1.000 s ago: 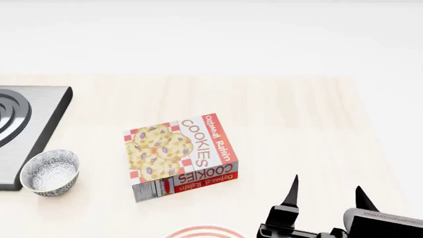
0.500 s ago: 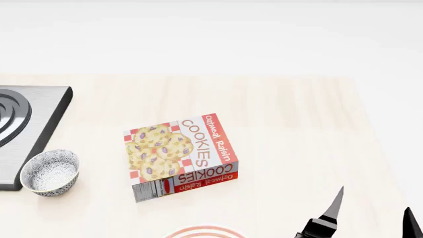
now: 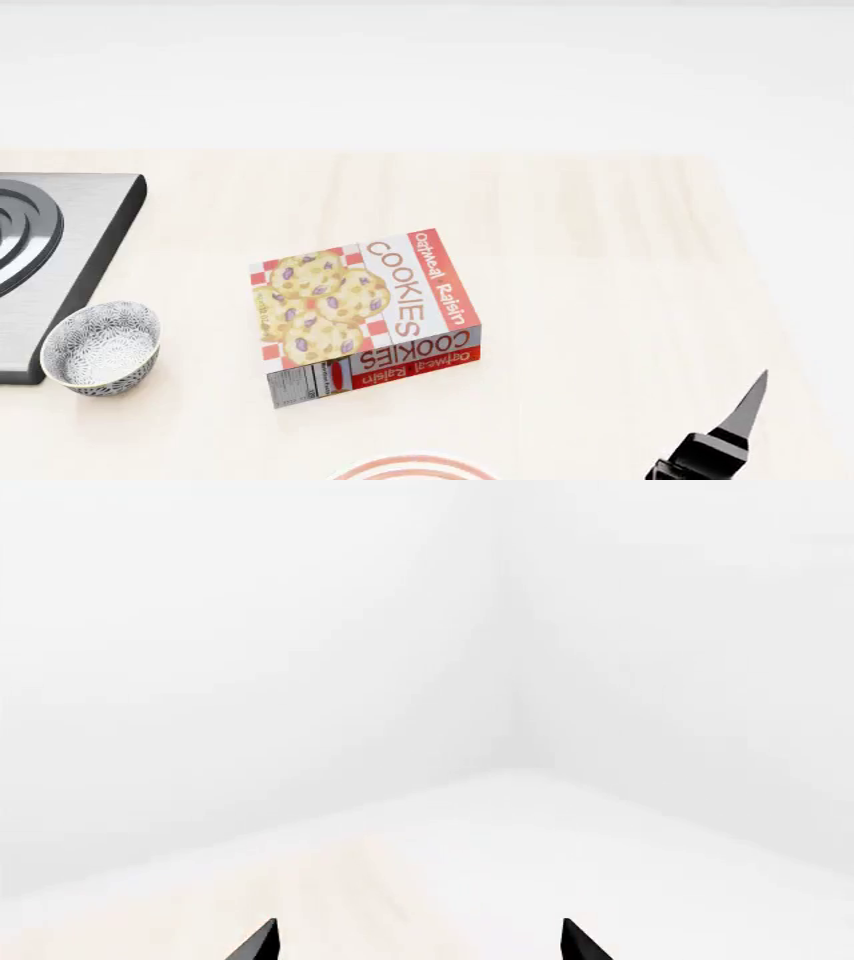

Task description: Pick the akita bowl next to the plate and place it on the plate.

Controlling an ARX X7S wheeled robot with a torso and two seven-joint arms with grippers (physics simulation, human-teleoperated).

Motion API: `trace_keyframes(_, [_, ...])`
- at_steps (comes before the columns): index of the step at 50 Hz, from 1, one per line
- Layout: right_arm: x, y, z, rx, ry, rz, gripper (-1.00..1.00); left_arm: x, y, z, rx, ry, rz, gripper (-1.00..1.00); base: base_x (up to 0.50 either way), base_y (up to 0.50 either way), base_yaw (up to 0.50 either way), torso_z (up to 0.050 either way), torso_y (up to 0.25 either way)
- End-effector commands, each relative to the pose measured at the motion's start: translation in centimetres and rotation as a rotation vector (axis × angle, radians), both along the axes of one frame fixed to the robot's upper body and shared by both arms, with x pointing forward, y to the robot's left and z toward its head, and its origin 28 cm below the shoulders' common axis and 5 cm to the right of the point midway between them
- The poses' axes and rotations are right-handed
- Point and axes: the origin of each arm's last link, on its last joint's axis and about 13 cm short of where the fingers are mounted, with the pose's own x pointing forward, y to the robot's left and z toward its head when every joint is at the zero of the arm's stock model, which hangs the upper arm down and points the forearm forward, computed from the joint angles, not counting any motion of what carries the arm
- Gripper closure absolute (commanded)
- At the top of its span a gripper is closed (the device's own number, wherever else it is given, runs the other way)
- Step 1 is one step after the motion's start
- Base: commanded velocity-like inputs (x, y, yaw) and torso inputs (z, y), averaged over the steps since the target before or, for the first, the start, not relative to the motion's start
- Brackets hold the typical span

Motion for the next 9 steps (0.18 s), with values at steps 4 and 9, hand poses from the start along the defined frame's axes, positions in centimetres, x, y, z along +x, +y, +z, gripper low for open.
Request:
trace_keyframes(4, [-0.67, -0.35, 1.19, -0.007, -0.024, -0.034, -1.00, -0.16, 0.01, 0.65, -0.003, -0.015, 0.003, -1.00, 0.00, 0.00, 0.00, 0.000, 0.000])
trace_keyframes(9, [-0.91, -0.41, 1.59, -0.011, -0.033, -0.042, -1.00, -0.32, 0.01, 1.08, -0.003, -0.022, 0.004, -1.00, 0.00, 0.00, 0.00, 0.000, 0.000])
